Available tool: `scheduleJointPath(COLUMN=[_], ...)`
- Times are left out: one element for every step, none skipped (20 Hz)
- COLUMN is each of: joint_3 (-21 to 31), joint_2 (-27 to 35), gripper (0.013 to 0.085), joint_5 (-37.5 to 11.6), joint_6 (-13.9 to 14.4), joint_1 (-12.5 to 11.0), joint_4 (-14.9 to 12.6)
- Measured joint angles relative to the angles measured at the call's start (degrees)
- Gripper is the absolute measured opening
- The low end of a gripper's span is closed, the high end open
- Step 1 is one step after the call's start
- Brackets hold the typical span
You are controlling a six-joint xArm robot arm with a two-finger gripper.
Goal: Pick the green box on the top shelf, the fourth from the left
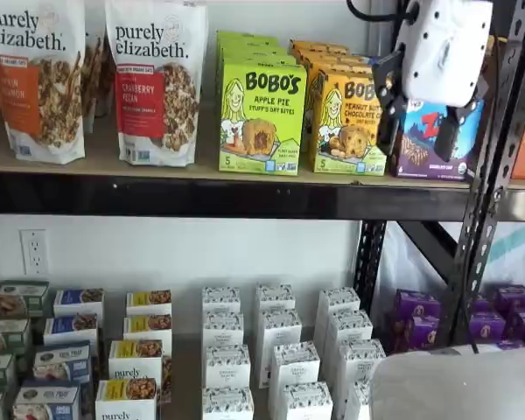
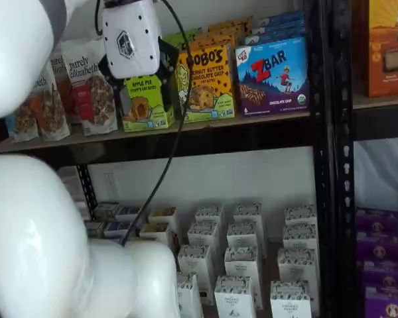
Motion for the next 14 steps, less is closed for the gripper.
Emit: scheduleJointPath(joint_3=[0.4, 0.7, 1.0, 1.2, 1.4, 1.6, 1.7, 2.0, 2.1, 2.3, 2.4, 2.4, 2.4, 2.5], joint_2=[-0.4, -0.5, -0.6, -0.6, -0.6, -0.5, -0.5, -0.4, -0.3, -0.1, 0.1, 0.5, 0.9, 1.2], gripper=[0.085, 0.085, 0.085, 0.085, 0.085, 0.085, 0.085, 0.085, 0.085, 0.085, 0.085, 0.085, 0.085, 0.085], joint_5=[-1.0, -1.9, -2.6, -3.3, -4.1, -5.2, -5.8, -6.8, -7.8, -8.7, -9.6, -10.3, -11.1, -11.7], joint_6=[0.5, 1.3, 2.1, 2.8, 3.6, 4.9, 5.5, 6.5, 7.4, 8.4, 9.1, 9.9, 10.5, 11.0], joint_1=[0.4, 1.3, 2.3, 3.2, 4.2, 5.7, 6.5, 7.6, 8.8, 9.9, 10.7, 11.5, 12.2, 12.6], joint_4=[0.2, 0.1, -0.3, -0.7, -1.0, -1.8, -2.2, -3.0, -3.7, -4.4, -4.8, -5.1, -5.3, -5.4])
